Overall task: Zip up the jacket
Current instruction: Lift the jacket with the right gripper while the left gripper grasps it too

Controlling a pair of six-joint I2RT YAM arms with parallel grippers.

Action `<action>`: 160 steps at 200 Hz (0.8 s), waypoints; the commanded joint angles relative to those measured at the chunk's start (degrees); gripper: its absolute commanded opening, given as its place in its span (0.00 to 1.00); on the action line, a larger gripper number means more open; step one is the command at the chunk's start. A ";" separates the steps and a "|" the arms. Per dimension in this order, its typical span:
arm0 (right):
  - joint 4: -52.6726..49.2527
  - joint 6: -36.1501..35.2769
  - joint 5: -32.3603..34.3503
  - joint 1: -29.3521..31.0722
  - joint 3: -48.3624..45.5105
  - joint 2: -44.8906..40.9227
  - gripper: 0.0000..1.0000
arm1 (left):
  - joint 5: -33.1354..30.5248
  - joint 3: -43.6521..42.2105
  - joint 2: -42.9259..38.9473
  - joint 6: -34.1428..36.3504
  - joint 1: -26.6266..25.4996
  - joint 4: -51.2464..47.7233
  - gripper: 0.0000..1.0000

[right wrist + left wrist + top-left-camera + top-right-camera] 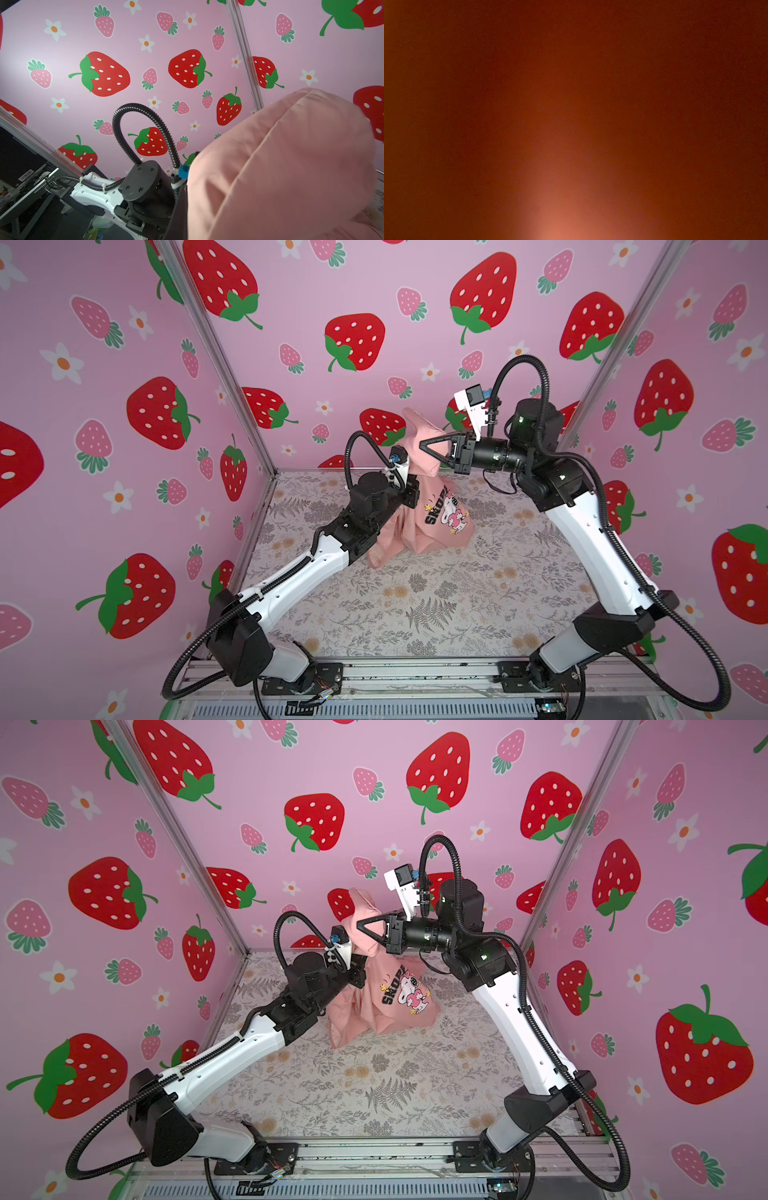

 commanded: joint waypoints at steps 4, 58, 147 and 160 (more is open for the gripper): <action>1.73 -2.73 3.47 -2.46 -5.10 -6.90 0.29 | -0.26 4.03 -3.66 -3.58 0.16 6.52 0.00; 11.65 -5.68 18.64 -10.20 -34.94 -22.86 0.78 | 1.84 7.89 -10.71 -2.24 0.13 -0.54 0.00; 27.89 -10.20 17.24 -0.81 -55.31 -18.35 0.97 | 7.27 14.38 -19.72 -7.26 -3.75 -5.80 0.00; 27.78 -9.67 15.43 0.23 -53.80 -17.95 0.86 | 6.55 15.81 -20.31 -7.61 -5.66 -6.48 0.00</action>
